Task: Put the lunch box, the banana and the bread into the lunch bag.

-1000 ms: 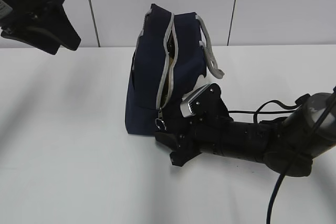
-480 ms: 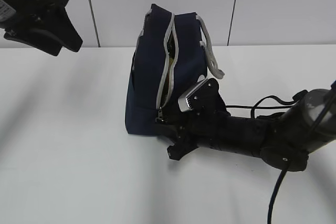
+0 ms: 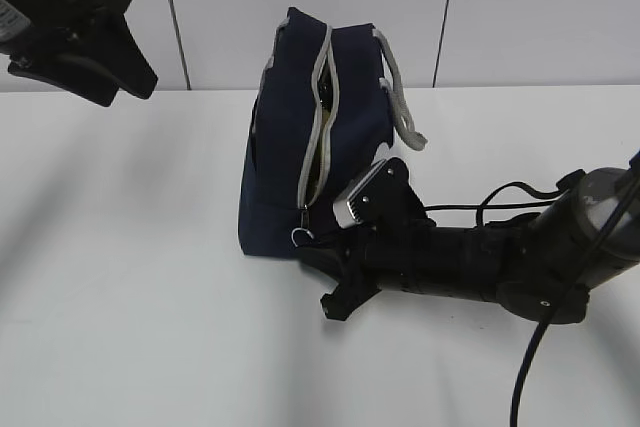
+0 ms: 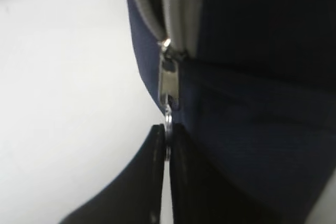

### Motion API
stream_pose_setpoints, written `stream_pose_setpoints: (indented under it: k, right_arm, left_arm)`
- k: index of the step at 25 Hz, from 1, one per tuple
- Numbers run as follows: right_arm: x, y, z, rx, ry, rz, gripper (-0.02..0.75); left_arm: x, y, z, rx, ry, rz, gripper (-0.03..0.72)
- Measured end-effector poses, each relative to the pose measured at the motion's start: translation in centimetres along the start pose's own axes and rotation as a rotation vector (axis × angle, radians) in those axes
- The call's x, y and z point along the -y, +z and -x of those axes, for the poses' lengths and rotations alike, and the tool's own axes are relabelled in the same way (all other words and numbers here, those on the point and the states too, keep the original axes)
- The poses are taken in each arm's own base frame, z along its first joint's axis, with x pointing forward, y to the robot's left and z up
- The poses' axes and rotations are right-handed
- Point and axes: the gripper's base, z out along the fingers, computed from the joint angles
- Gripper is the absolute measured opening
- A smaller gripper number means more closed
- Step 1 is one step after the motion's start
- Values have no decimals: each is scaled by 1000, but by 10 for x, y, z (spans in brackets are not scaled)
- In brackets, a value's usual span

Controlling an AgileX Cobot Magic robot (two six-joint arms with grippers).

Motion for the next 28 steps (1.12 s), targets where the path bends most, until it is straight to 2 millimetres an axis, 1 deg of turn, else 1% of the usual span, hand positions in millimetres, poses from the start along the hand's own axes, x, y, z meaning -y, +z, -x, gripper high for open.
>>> stream_pose_setpoints:
  k: [3,13,22,28]
  right_arm:
    - [0,0,0,-1,-3,3,-15]
    - [0,-1,1,4,6,-8,-16]
    - [-9,-24,13,19,-5,-13,-16]
    - [-10,-33,30,63,-48,-21,-16]
  left_arm:
    - [0,0,0,0,0,0,361]
    - [0,0,0,0,0,0,351]
    - [0,0,0,4,0,1,350]
    - [0,0,0,4,0,1,350]
